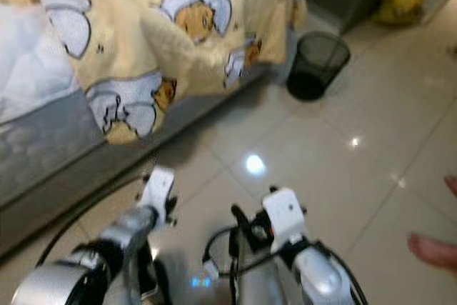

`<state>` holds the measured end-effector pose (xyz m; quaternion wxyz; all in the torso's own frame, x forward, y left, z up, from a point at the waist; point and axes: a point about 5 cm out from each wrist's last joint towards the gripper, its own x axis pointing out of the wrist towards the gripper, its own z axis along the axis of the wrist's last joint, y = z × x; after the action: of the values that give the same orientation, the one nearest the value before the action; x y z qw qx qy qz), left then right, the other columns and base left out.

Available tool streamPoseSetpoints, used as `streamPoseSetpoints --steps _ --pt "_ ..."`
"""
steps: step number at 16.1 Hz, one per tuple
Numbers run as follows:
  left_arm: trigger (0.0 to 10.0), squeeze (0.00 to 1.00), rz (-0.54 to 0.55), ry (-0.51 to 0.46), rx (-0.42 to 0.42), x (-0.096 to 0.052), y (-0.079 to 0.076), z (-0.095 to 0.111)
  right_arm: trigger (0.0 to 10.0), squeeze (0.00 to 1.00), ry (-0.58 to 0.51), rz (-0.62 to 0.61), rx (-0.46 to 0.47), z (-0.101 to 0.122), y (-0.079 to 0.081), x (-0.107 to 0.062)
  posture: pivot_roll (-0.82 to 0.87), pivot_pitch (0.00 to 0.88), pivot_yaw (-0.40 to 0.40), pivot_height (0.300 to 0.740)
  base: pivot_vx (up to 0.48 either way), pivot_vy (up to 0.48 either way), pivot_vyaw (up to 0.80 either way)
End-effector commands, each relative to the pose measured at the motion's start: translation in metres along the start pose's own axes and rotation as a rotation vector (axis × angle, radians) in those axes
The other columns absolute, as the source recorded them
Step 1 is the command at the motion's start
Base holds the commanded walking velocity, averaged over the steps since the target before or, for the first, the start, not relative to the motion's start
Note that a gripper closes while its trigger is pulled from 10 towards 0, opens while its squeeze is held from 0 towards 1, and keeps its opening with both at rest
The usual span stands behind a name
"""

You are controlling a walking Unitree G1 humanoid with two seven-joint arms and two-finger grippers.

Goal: Clean up the room

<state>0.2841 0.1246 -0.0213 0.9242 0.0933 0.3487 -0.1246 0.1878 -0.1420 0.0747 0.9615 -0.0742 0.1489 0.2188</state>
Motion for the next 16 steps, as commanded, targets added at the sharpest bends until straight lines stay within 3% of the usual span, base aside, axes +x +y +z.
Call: streamPoseSetpoints --steps 1,3,4,5,6,13,14,15,16 --pt "10.0 0.0 0.014 -0.061 -0.024 0.001 0.0 0.013 10.0 0.0 0.014 0.002 0.005 -0.003 -0.001 -0.001 -0.37 0.228 -0.032 0.63 0.0 0.0 0.0" --pt "10.0 0.0 0.064 -0.255 -0.163 0.0 0.009 0.054 10.0 0.0 0.002 -0.007 0.003 -0.001 -0.002 0.0 -0.37 0.215 -0.028 0.63 0.0 0.0 0.0" --pt "10.0 0.0 0.114 -0.388 -0.185 -0.004 0.018 0.083 10.0 0.0 -0.012 -0.029 -0.003 0.001 -0.005 0.0 -0.37 0.207 -0.027 0.63 0.0 0.0 0.0" --pt "10.0 0.73 0.15 -0.482 -0.187 -0.009 0.025 0.103 10.0 0.0 -0.02 -0.046 -0.001 0.002 -0.007 0.001 -0.37 0.201 -0.027 0.63 0.0 0.0 0.0" --pt "10.0 1.0 0.157 -0.522 -0.188 -0.011 0.026 0.112 10.0 0.0 -0.028 -0.057 -0.002 0.003 -0.009 0.002 -0.37 0.195 -0.024 0.63 0.0 0.0 0.0" --pt "10.0 1.0 0.162 -0.502 -0.268 -0.009 0.025 0.102 10.0 0.0 -0.046 -0.055 -0.001 0.007 -0.006 0.008 -0.36 0.196 -0.025 0.63 0.067 0.0 0.0" --pt "10.0 0.72 0.167 -0.517 -0.271 -0.01 0.027 0.107 10.0 0.0 -0.044 -0.054 -0.002 0.006 -0.006 0.007 -0.36 0.2 -0.025 0.63 0.48 0.0 0.0" --pt "10.0 0.0 0.174 -0.525 -0.27 -0.011 0.028 0.109 10.0 0.0 -0.043 -0.053 -0.002 0.006 -0.006 0.007 -0.36 0.201 -0.025 0.63 0.48 0.0 0.0" --pt "10.0 0.0 0.178 -0.527 -0.283 -0.011 0.028 0.11 10.0 0.0 -0.043 -0.053 -0.002 0.007 -0.006 0.008 -0.36 0.204 -0.025 0.63 0.48 0.0 0.0"
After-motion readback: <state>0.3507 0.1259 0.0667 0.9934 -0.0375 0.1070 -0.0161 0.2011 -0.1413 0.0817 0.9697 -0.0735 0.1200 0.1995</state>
